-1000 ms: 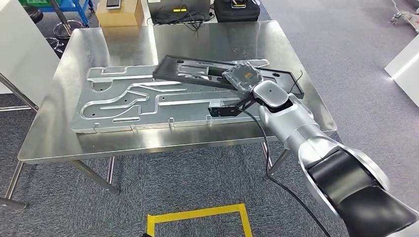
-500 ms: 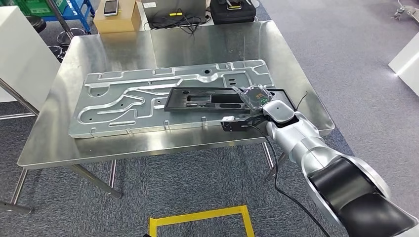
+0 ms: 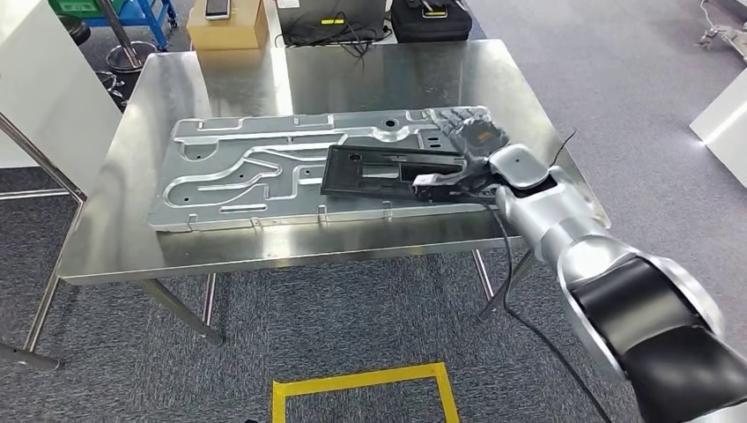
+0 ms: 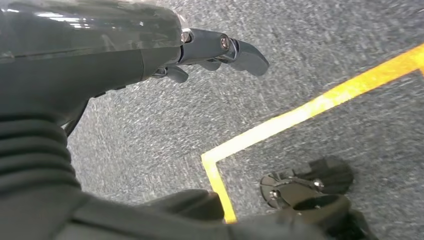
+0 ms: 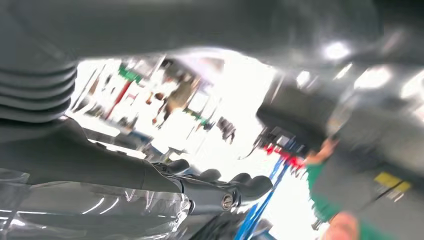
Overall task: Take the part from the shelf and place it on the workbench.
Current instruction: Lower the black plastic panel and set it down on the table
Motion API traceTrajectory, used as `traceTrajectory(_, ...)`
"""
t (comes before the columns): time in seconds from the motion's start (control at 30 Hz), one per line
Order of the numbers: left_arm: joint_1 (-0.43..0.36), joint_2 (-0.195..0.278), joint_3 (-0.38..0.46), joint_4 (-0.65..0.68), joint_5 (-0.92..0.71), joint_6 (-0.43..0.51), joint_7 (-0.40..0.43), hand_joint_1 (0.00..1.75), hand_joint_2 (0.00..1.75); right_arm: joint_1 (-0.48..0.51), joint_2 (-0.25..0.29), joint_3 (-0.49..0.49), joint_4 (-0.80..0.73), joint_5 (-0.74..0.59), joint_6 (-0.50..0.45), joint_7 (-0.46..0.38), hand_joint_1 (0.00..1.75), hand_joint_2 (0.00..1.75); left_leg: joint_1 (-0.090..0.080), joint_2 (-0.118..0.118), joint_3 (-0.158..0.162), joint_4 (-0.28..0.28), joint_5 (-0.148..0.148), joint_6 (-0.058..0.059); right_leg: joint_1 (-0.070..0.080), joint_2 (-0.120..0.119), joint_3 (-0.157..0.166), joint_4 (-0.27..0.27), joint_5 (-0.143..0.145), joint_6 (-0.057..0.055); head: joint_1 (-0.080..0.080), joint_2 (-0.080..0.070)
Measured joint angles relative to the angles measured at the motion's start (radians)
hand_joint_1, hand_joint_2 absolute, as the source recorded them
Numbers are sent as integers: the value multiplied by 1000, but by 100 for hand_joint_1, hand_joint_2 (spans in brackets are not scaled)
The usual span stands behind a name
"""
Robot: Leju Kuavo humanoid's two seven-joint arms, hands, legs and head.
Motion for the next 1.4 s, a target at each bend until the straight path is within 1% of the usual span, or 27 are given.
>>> traceTrajectory(0.03,3,0,3,0,2,-1,0,0,0,-22,-10,-2,-6,6,-1,-2,0,0,-3,0,-9,0,7,2,1,0,-16,59,-30,0,0,0)
traceTrajectory(0.07,6,0,6,0,5,-1,1,0,0,-42,-21,-5,-13,10,-2,-6,0,0,-5,0,-18,0,14,3,1,1,-18,91,-42,0,0,0)
traceTrajectory(0.1,9,0,8,0,9,0,0,0,0,-61,-31,-9,-24,13,-4,-14,0,0,-7,0,-27,1,21,3,1,1,0,83,-34,-2,0,0)
traceTrajectory(0.2,14,0,14,0,18,3,-1,0,0,-114,-58,-27,-65,15,-4,-44,0,0,-9,-1,-50,2,43,0,2,1,120,-84,30,-11,0,0)
traceTrajectory(0.23,15,0,15,0,20,3,-2,0,0,-124,-62,-31,-73,14,-4,-49,0,0,-9,-1,-54,2,46,-1,3,2,146,-122,41,-13,0,0)
traceTrajectory(0.3,15,0,16,0,21,3,-2,0,0,-129,-64,-33,-78,14,-4,-51,0,0,-9,-1,-56,2,48,-2,3,2,161,-144,44,-15,0,0)
traceTrajectory(0.37,19,1,24,0,29,7,-5,0,0,-145,-101,-60,-144,5,-14,-69,0,0,-7,-3,-62,-2,60,-16,9,-2,169,-180,56,-20,0,0)
traceTrajectory(0.4,22,1,30,0,36,10,-8,0,0,-148,-138,-80,-203,-6,-16,-80,0,0,-6,-5,-71,7,48,-25,12,-7,168,-200,70,-27,0,0)
traceTrajectory(0.43,26,1,38,0,42,13,-11,0,0,-145,-184,-104,-273,-21,-16,-92,0,0,-5,-7,-83,34,20,-34,14,-12,162,-217,86,-34,0,0)
traceTrajectory(0.5,32,1,49,0,49,18,-16,0,0,-98,-266,-138,-384,-52,-10,-96,0,0,-2,-6,-112,151,-81,-41,14,-23,139,-223,114,-43,0,0)
traceTrajectory(0.53,34,0,53,0,51,19,-17,0,0,-59,-304,-157,-430,-63,-14,-90,0,0,0,-5,-122,221,-117,-43,16,-26,128,-223,123,-42,0,0)
traceTrajectory(0.57,37,0,56,0,53,20,-19,0,0,-15,-340,-177,-476,-72,-21,-81,0,0,2,-3,-123,274,-133,-44,17,-29,117,-222,132,-41,0,0)
traceTrajectory(0.6,39,0,58,0,55,21,-20,0,0,38,-375,-201,-523,-78,-33,-68,0,0,3,-2,-108,296,-127,-45,17,-32,105,-222,141,-39,0,0)
traceTrajectory(0.63,40,0,60,0,56,22,-20,0,0,97,-408,-229,-567,-82,-51,-53,0,0,5,-1,-77,281,-108,-45,16,-33,93,-221,150,-35,0,0)
traceTrajectory(0.7,42,0,63,0,60,24,-20,0,0,230,-468,-303,-656,-84,-103,-28,0,0,8,0,32,154,-87,-45,17,-35,75,-219,164,-26,0,0)
traceTrajectory(0.77,44,-1,66,0,62,27,-20,0,0,385,-514,-408,-743,-78,-168,-16,0,0,8,-4,119,29,-105,-37,18,-40,68,-217,176,-14,0,0)
traceTrajectory(0.83,48,-2,72,0,62,30,-18,0,0,537,-528,-526,-821,-66,-227,-25,0,0,3,-9,136,-11,-114,-23,18,-45,70,-222,190,-1,0,0)
traceTrajectory(0.9,49,-3,79,0,62,33,-15,0,0,671,-518,-641,-882,-57,-268,-44,0,0,2,-9,130,-21,-95,-6,12,-35,64,-218,179,11,0,0)
traceTrajectory(0.93,49,-3,81,0,61,35,-13,0,0,728,-509,-695,-905,-58,-284,-54,0,0,2,-8,122,-27,-82,2,9,-26,53,-196,149,15,1,0)
traceTrajectory(1.03,47,-4,83,0,55,40,-10,0,0,873,-454,-849,-953,-106,-339,-91,0,0,-4,-6,83,-30,-48,14,6,-6,-2,-24,13,20,0,0)
traceTrajectory(1.07,48,-4,83,0,53,41,-9,0,0,916,-428,-893,-963,-138,-354,-112,0,0,-6,-6,69,-29,-39,15,6,-4,-11,30,-5,21,1,0)
traceTrajectory(1.1,49,-4,83,0,51,41,-9,0,0,955,-401,-932,-971,-177,-363,-135,0,0,-7,-7,55,-27,-30,14,5,-3,-6,57,-1,22,0,0)
traceTrajectory(1.13,49,-4,83,0,48,43,-8,0,0,989,-373,-968,-977,-224,-367,-160,0,0,-7,-7,41,-24,-22,11,3,-3,16,47,22,23,0,0)
traceTrajectory(1.2,49,-4,83,0,43,45,-8,0,0,1045,-318,-1038,-985,-331,-365,-212,0,0,-7,-7,13,-15,-7,3,-1,-4,105,-66,62,24,0,0)
traceTrajectory(1.27,49,-4,83,0,39,49,-8,0,0,1092,-263,-1104,-987,-451,-340,-273,0,0,-8,-6,-3,-7,4,-9,3,-2,185,-192,56,17,0,0)
traceTrajectory(1.33,49,-4,83,0,32,52,-7,0,0,1122,-198,-1172,-964,-610,-249,-350,0,0,-8,-5,-7,-7,18,-21,12,2,205,-232,47,3,0,0)
traceTrajectory(1.4,49,-5,83,0,21,52,-4,0,0,1129,-133,-1245,-895,-784,-105,-413,0,0,-5,-4,-15,0,13,-30,14,2,195,-234,62,-14,-1,0)
